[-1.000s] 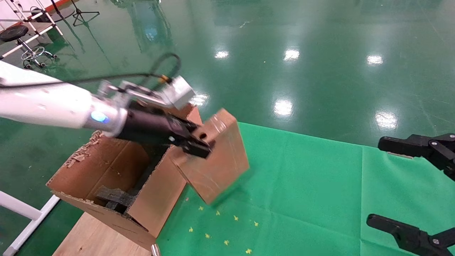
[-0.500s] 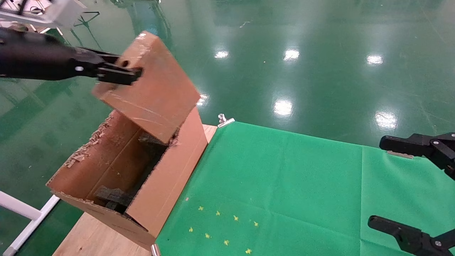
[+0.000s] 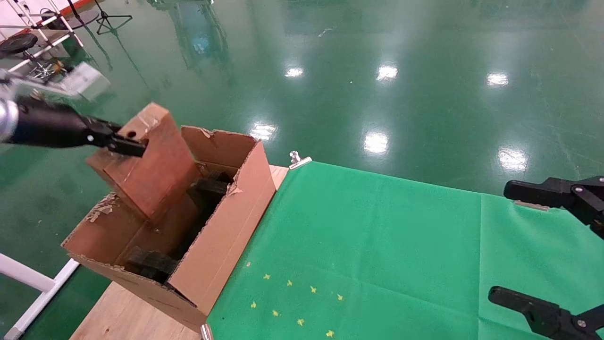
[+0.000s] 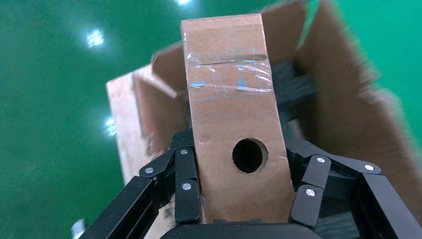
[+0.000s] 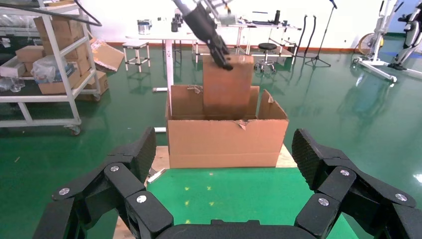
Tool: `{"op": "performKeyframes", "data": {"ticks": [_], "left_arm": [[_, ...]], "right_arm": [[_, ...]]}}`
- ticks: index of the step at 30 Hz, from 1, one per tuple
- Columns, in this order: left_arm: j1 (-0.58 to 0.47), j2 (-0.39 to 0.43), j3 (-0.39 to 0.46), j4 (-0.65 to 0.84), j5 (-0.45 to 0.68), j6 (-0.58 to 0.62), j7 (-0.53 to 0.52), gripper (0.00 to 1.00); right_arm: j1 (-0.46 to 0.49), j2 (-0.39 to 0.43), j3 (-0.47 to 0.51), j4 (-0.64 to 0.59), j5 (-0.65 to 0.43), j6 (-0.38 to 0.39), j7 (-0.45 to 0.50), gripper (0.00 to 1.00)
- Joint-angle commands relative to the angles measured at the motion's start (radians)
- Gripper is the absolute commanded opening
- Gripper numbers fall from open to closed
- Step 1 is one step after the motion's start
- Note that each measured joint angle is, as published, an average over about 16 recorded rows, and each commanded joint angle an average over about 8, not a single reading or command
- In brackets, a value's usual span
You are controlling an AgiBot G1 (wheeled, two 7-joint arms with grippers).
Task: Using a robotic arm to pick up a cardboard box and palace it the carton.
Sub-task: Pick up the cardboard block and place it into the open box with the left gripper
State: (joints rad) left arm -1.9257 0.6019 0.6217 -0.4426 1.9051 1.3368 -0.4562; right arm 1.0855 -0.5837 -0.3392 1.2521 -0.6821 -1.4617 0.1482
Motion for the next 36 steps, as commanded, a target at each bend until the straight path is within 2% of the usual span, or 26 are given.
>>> {"op": "performKeyframes", "data": {"ticks": [1,10,22,36], "left_arm": [[0.013,0.021,0.015,0.055,0.03,-0.049,0.021,0.0],[0.048,0.082,0.033,0.232,0.064,-0.189,0.092,0.0],[0.111,0.137,0.047,0.376,0.089,-0.339,0.136,0.0],[0.182,0.159,0.045,0.446,0.084,-0.383,0.153,0.0]], "right_arm": [[0.0,0.0,0.0,0.0,0.0,0.0,0.0,1.0],[0.0,0.0,0.0,0.0,0.0,0.0,0.0,1.0],[0.0,0.0,0.0,0.0,0.0,0.0,0.0,1.0],[0.0,0.0,0.0,0.0,0.0,0.0,0.0,1.0]]}}
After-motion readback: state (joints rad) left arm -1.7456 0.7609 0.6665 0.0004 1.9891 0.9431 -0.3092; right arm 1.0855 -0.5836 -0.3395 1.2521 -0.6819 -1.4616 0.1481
